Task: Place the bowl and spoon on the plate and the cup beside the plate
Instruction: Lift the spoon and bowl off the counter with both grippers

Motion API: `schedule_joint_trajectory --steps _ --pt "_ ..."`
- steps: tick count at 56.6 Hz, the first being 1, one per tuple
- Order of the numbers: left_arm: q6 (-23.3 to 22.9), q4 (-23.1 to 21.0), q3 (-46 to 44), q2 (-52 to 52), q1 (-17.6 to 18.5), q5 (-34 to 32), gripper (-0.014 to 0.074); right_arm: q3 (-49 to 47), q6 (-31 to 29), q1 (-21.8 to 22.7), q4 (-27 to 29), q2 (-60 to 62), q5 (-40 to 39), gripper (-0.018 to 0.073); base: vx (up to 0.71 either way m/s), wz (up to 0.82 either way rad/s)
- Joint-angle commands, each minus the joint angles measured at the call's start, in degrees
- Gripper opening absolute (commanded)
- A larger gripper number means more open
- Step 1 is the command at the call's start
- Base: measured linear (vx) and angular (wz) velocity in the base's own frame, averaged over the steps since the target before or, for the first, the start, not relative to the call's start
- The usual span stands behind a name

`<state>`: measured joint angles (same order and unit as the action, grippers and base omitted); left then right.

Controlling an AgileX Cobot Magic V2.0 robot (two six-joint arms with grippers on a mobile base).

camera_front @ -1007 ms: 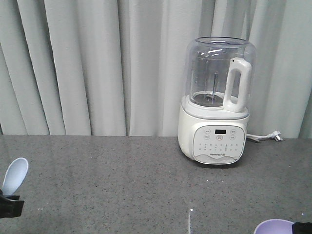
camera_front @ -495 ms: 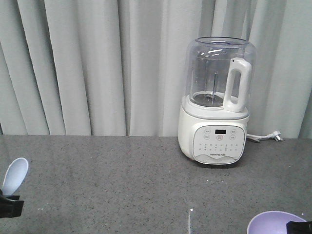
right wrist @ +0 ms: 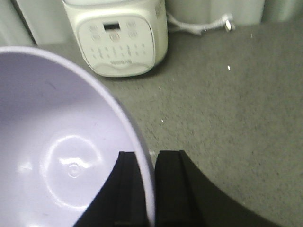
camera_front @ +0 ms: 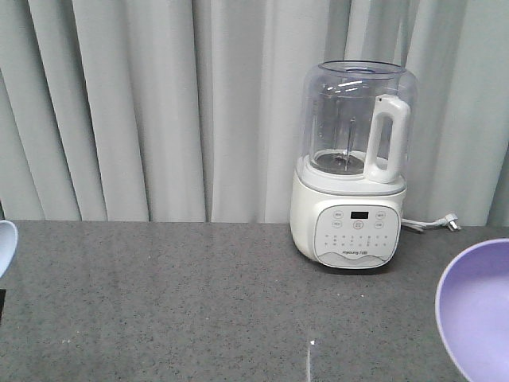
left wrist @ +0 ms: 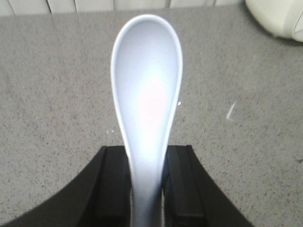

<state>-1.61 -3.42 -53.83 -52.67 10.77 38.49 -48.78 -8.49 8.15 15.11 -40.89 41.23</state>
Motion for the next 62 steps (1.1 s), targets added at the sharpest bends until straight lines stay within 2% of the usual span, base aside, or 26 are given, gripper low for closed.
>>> schedule_joint_trajectory --steps 1,19,62 --pt "-0.34 -0.7 -1.4 3.26 0.46 -3.72 -0.0006 -1.71 -1.39 0.22 1.74 5.17 -4.27 -0.0009 0.0 0.0" --pt "-2.1 -0.64 -1.4 10.28 0.46 -4.88 -0.0006 -1.71 -1.35 0.22 1.65 9.31 -4.28 -0.0009 0.0 0.0" --pt "-2.05 -0.62 -1.4 10.28 0.46 -4.27 -0.0006 -1.71 -1.35 0.22 1.72 9.26 -4.3 -0.0009 -0.01 -0.03"
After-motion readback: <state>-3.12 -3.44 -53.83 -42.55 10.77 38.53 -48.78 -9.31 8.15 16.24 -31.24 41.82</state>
